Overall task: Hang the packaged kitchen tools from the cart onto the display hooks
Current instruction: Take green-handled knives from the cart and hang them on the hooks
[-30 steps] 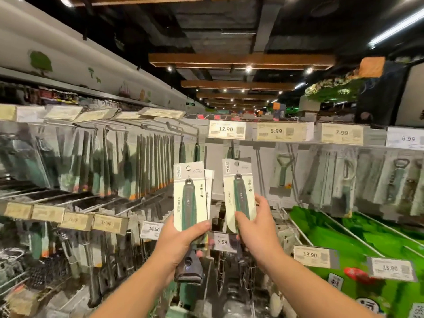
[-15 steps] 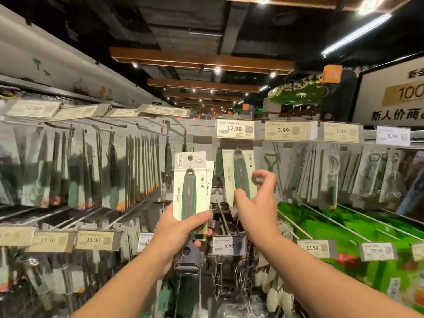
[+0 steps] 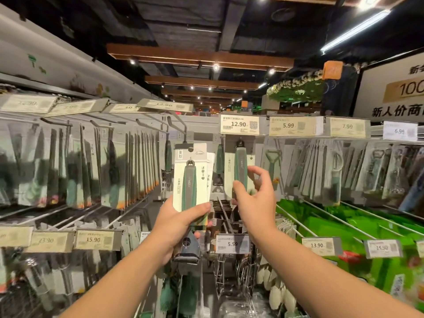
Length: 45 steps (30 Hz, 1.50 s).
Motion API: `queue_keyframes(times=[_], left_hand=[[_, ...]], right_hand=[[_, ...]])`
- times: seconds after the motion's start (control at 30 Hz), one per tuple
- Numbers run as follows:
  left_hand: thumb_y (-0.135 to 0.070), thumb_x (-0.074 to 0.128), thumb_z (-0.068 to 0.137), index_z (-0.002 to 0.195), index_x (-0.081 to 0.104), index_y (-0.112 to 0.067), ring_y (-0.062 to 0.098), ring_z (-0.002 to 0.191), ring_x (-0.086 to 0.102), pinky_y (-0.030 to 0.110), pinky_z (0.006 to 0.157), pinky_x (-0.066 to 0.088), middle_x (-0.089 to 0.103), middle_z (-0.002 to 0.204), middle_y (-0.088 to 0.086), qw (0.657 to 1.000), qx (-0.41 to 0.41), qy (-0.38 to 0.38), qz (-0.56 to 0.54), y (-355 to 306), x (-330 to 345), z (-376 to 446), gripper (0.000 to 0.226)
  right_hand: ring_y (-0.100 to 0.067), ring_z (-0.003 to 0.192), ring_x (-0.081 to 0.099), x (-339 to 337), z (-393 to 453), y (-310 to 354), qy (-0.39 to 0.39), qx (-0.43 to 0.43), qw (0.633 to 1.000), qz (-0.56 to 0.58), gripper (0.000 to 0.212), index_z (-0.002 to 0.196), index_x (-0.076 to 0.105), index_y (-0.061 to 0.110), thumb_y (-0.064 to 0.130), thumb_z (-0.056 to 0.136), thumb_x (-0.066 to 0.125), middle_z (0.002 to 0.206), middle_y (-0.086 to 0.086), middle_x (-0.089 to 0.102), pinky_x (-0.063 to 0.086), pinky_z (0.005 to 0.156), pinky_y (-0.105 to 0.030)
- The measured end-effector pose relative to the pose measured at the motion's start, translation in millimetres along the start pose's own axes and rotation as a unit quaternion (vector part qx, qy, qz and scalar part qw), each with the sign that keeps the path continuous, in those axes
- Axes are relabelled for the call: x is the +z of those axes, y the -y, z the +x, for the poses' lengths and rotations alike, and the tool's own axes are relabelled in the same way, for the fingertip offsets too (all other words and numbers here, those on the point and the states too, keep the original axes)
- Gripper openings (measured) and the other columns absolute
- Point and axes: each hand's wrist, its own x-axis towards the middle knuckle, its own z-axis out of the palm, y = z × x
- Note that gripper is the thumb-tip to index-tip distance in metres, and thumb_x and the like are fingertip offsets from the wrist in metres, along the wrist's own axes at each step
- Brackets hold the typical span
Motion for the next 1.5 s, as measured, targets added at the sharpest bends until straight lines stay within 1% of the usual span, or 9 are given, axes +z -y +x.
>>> queue_keyframes(times=[0.13,0.3,0.57,0.83,1.03,1.13,1.3,1.4,1.5], left_hand=[[-0.023,0.088,0.074,0.129,0.061,-0.015,0.034,0.087,0.078,0.027,0.047,0.054,0.081,0.102,0.014,1.0,0.006,-0.003,-0.003,-5,-2,8,0.062],[-0.025,0.087,0.068,0.127,0.061,-0.011,0.032,0.082,0.076,0.025,0.045,0.054,0.081,0.1,0.015,1.0,0.008,-0.001,-0.012,-6,1,15,0.066],[-0.015,0.085,0.083,0.125,0.061,-0.014,0.033,0.081,0.076,0.025,0.044,0.054,0.08,0.1,0.017,1.0,0.0,-0.012,-0.021,0,8,25,0.049],[-0.015,0.086,0.083,0.121,0.062,-0.011,0.036,0.086,0.078,0.023,0.043,0.052,0.081,0.097,0.015,0.999,-0.002,-0.029,-0.02,0,20,42,0.045],[-0.015,0.087,0.082,0.125,0.059,-0.007,0.036,0.082,0.076,0.026,0.043,0.053,0.08,0.097,0.017,0.999,-0.004,-0.04,-0.016,0,12,60,0.052],[-0.011,0.085,0.084,0.123,0.059,-0.005,0.033,0.077,0.074,0.026,0.041,0.051,0.079,0.093,0.017,0.999,-0.01,-0.045,-0.024,1,8,65,0.048],[-0.013,0.087,0.083,0.125,0.056,-0.004,0.033,0.083,0.079,0.027,0.043,0.055,0.078,0.104,0.021,0.998,-0.024,-0.055,-0.031,3,3,72,0.052],[-0.014,0.09,0.079,0.129,0.055,-0.008,0.034,0.087,0.08,0.028,0.046,0.057,0.078,0.109,0.021,0.997,-0.024,-0.069,-0.027,6,2,75,0.061],[-0.021,0.095,0.074,0.133,0.055,-0.01,0.034,0.089,0.08,0.04,0.068,0.063,0.078,0.113,0.018,0.997,-0.015,-0.076,-0.013,9,3,76,0.072]], right_hand=[[-0.012,0.083,0.072,0,-1,-8,-0.001,-0.018,1.0,0.006,0.042,0.121,0.053,0.043,0.015,0.095,0.07,0.128,0.014,0.062,0.063,0.068,-0.031],[0.014,0.082,0.067,-6,-4,-17,0.009,-0.006,1.0,-0.012,0.044,0.136,0.059,0.03,0.017,0.096,0.071,0.132,0.015,0.057,0.065,0.076,-0.043],[-0.01,0.068,0.071,0,42,-35,0.039,0.058,0.997,-0.045,0.044,0.138,0.056,0.028,0.006,0.1,0.055,0.127,0.01,0.06,0.053,0.052,-0.023],[-0.031,0.086,0.075,32,103,-83,-0.011,0.283,0.953,0.108,0.032,0.105,0.061,0.008,0.006,0.082,0.083,0.1,-0.016,0.074,0.063,0.077,-0.044],[-0.017,0.059,0.062,45,132,-86,0.055,0.366,0.921,0.124,0.016,0.1,0.061,0.003,0.015,0.095,0.072,0.085,-0.01,0.069,0.052,0.049,-0.023],[-0.013,0.063,0.059,44,139,-89,0.078,0.362,0.921,0.12,0.01,0.091,0.061,0.01,0.015,0.098,0.068,0.085,-0.005,0.067,0.054,0.05,-0.025],[-0.023,0.109,0.059,39,131,-97,0.036,0.345,0.937,0.038,0.046,0.109,0.057,0.019,0.045,0.081,0.082,0.115,-0.004,0.067,0.041,0.099,-0.039],[-0.021,0.095,0.059,30,110,-93,-0.018,0.269,0.962,0.039,0.027,0.101,0.059,0.02,0.034,0.087,0.078,0.109,-0.008,0.068,0.045,0.087,-0.039],[-0.013,0.069,0.058,21,81,-71,0.11,0.19,0.974,0.052,0.007,0.101,0.063,0.01,0.015,0.096,0.066,0.086,-0.007,0.067,0.051,0.068,-0.028]])
